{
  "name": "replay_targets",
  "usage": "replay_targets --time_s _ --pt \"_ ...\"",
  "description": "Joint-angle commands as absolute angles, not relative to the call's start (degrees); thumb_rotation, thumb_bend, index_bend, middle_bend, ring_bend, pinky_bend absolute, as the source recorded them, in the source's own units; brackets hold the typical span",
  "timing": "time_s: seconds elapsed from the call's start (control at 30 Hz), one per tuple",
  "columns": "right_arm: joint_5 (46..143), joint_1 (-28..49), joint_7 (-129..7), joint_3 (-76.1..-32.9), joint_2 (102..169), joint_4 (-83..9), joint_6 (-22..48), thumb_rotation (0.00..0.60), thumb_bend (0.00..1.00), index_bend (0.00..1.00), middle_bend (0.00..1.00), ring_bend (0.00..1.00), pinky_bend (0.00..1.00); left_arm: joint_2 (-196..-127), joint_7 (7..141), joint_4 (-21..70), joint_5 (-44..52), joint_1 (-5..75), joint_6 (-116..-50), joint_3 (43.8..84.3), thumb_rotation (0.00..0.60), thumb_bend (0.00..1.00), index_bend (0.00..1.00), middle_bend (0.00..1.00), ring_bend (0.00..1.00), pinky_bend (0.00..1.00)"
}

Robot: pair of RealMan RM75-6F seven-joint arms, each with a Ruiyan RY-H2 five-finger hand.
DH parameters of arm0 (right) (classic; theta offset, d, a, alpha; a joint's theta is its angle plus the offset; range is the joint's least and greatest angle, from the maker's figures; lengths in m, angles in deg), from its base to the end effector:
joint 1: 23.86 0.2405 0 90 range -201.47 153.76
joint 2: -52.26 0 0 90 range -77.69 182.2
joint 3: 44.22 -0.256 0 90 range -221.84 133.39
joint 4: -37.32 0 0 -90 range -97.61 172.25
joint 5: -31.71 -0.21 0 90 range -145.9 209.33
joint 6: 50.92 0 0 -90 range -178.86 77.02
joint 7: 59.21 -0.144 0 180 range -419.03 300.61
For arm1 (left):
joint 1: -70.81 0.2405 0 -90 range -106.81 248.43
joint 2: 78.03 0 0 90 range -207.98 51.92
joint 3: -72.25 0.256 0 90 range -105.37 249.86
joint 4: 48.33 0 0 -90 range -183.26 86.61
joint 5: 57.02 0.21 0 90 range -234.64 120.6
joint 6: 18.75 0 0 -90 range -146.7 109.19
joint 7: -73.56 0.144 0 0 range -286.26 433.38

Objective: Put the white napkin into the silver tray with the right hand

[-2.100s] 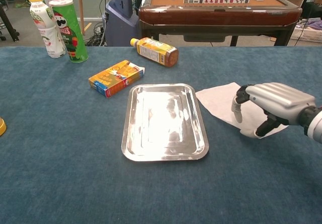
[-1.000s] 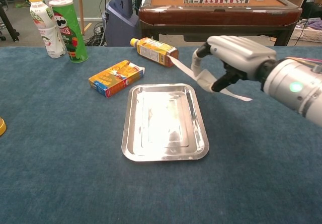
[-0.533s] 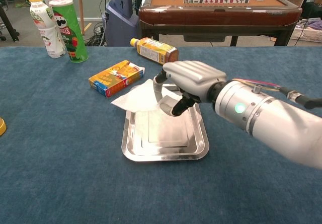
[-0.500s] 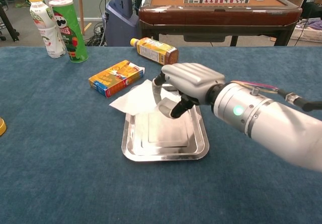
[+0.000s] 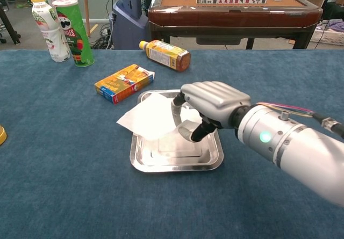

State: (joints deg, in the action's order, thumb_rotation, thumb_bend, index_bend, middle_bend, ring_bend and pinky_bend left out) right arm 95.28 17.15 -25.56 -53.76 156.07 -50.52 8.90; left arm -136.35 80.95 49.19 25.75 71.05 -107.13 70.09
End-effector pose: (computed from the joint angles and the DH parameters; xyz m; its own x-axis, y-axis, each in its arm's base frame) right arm -0.0869 -0.2828 -0.0867 0.4278 -0.2847 0.8579 -0.8446 -0.4639 0.2672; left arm -0.3197 0.1494 0.1917 0.5194 0.0085 0.8545 0.8473 0.1246 -0.5163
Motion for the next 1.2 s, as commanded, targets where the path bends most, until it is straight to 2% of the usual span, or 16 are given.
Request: replay_targets --time_s 0.03,0.37,0.53,0.73,1.0,1.17,1.2 --pt "93.95 16.67 -24.04 -53.3 155.36 -51.91 9.46 0.6 0.48 0.58 0.34 0.16 0.19 -136.51 81.09 49.24 25.98 70.7 -106.74 70.07 0.6 0.29 0.12 0.03 0.01 0.0" --pt "93.26 17.18 -23.37 -52.5 156.57 -52.61 9.06 0.6 0.47 0.58 0.34 0.16 0.19 -136.45 81.28 49.42 26.04 70.87 -106.93 70.23 0.6 0.29 0.12 0.03 0.01 0.0" --pt "93.35 17.4 -24.18 -52.64 157.31 -52.06 8.86 0.6 0.31 0.54 0.3 0.16 0.19 -136.39 81.12 49.35 25.97 71.08 -107.13 70.29 0.6 0.29 0.12 0.03 0.01 0.0" --pt "93.66 17.89 -25.37 -53.09 158.55 -51.17 8.53 0.6 0.18 0.49 0.29 0.16 0.19 -136.38 81.01 49.24 26.06 71.08 -107.13 70.3 0.6 0.29 0.12 0.03 0.01 0.0" --pt "94.81 18.88 -26.9 -54.21 159.06 -50.45 8.07 0.6 0.18 0.47 0.29 0.16 0.19 -136.19 80.88 49.28 25.96 71.23 -107.35 70.26 0.6 0.29 0.12 0.03 0.01 0.0" --pt "95.57 19.86 -28.77 -55.59 155.96 -52.9 6.24 0.6 0.19 0.47 0.3 0.16 0.19 -136.0 80.88 49.43 26.01 71.37 -107.57 70.27 0.6 0.29 0.12 0.03 0.01 0.0" --pt "96.2 20.16 -28.73 -55.85 155.32 -53.2 6.2 0.6 0.22 0.47 0.31 0.17 0.19 -135.97 80.89 49.48 26.03 71.39 -107.59 70.28 0.6 0.29 0.12 0.03 0.01 0.0"
